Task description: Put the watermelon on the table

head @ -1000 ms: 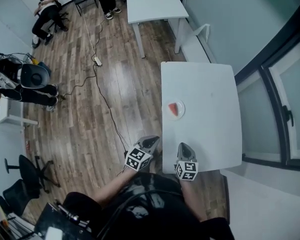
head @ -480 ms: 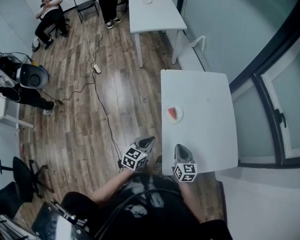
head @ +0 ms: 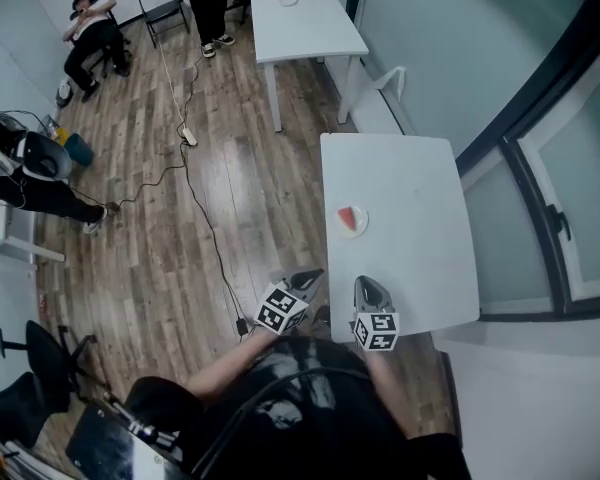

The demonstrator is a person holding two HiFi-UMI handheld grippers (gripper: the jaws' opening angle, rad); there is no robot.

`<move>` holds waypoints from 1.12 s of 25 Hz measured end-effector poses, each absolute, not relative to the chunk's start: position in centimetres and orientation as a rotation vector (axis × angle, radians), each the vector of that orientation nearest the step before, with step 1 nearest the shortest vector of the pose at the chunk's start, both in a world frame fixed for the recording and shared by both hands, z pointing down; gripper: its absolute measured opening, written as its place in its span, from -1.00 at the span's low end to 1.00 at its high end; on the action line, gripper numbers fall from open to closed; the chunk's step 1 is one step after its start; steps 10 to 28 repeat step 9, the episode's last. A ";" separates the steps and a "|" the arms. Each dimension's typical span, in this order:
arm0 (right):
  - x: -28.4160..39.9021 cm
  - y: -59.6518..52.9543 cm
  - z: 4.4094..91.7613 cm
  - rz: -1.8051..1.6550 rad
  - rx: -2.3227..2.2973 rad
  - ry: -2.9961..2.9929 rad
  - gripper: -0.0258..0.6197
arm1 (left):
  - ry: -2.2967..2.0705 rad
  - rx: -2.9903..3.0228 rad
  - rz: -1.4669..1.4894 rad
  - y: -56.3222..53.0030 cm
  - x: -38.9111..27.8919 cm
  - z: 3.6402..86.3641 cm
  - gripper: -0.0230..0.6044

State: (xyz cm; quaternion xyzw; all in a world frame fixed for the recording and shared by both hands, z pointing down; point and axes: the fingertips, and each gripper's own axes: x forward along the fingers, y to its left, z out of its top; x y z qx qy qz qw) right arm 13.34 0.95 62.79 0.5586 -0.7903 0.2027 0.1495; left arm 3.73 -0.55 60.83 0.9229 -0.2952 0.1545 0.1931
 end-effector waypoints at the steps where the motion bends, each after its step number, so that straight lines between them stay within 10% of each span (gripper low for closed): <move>1: 13.5 0.9 62.6 0.574 1.617 -2.268 -0.88 | -0.824 2.589 0.429 -0.6 3.7 60.8 -0.91; 28: 14.5 0.8 61.6 0.513 1.668 -2.253 -0.88 | -0.810 2.583 0.444 -0.6 4.1 61.2 -0.91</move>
